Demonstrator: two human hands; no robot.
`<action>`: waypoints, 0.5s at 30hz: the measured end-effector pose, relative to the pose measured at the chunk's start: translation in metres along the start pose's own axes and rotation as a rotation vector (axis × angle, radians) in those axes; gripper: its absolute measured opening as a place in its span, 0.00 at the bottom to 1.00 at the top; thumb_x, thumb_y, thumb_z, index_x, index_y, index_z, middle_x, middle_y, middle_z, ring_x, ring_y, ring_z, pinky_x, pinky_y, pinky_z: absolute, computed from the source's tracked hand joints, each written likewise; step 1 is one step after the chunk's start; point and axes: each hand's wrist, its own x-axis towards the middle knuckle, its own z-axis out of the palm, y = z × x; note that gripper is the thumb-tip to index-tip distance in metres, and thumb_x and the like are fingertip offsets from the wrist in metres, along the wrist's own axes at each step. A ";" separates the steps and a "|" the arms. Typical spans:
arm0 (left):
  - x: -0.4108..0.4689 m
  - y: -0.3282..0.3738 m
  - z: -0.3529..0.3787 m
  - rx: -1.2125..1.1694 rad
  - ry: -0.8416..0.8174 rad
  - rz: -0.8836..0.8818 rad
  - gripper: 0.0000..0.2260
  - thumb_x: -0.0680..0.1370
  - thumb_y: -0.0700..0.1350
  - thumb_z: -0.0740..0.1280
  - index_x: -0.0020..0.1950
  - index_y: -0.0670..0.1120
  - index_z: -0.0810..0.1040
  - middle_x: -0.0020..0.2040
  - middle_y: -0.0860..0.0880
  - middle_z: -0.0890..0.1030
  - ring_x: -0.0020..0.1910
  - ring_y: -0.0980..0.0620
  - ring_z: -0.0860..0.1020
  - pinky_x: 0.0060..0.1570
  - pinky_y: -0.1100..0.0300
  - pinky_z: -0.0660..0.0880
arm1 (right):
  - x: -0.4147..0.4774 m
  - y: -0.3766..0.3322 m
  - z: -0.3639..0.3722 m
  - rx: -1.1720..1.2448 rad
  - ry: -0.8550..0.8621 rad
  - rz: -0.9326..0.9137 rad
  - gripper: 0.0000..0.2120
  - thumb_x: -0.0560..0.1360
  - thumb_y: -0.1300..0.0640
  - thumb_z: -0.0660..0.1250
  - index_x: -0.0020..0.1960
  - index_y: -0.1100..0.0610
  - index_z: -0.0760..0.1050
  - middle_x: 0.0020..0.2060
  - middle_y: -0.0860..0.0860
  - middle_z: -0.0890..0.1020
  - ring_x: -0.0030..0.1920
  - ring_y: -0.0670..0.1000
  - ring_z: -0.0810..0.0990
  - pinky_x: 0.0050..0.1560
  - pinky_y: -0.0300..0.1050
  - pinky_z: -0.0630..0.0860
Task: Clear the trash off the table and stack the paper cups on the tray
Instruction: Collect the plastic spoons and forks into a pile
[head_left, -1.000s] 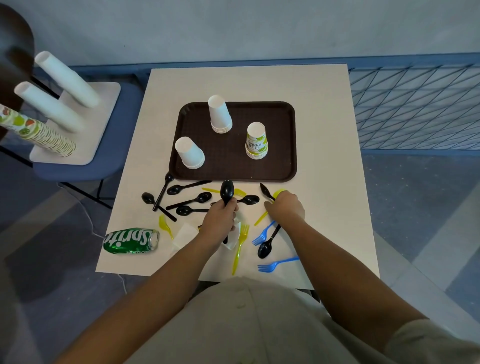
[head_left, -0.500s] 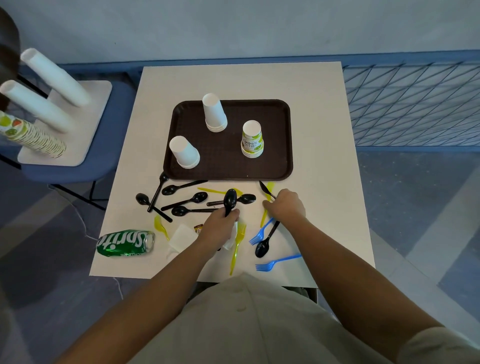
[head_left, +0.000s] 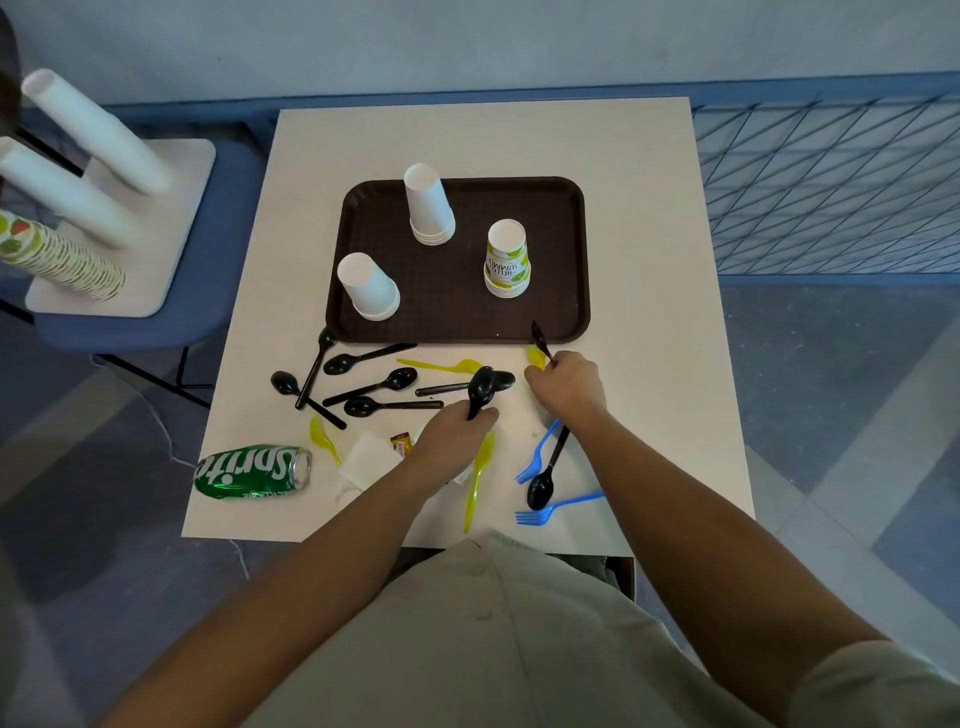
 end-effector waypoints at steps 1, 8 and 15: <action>0.000 -0.001 0.001 0.007 -0.012 -0.002 0.14 0.83 0.54 0.63 0.44 0.45 0.72 0.38 0.46 0.71 0.38 0.48 0.71 0.43 0.52 0.66 | -0.002 0.002 -0.004 0.039 0.004 -0.014 0.11 0.72 0.50 0.66 0.38 0.57 0.71 0.38 0.53 0.78 0.41 0.57 0.78 0.41 0.45 0.73; 0.001 -0.002 0.011 0.186 -0.040 0.119 0.16 0.80 0.52 0.69 0.38 0.48 0.68 0.33 0.52 0.70 0.34 0.53 0.69 0.36 0.58 0.65 | -0.027 0.042 -0.028 -0.048 -0.043 -0.166 0.09 0.79 0.52 0.60 0.47 0.57 0.70 0.39 0.55 0.78 0.40 0.58 0.77 0.38 0.49 0.71; 0.010 0.002 0.011 0.474 -0.016 0.319 0.15 0.76 0.47 0.70 0.34 0.49 0.68 0.31 0.50 0.74 0.33 0.49 0.74 0.34 0.55 0.67 | -0.052 0.086 -0.015 -0.232 -0.206 -0.305 0.11 0.76 0.55 0.64 0.58 0.50 0.75 0.41 0.53 0.82 0.43 0.60 0.80 0.43 0.50 0.77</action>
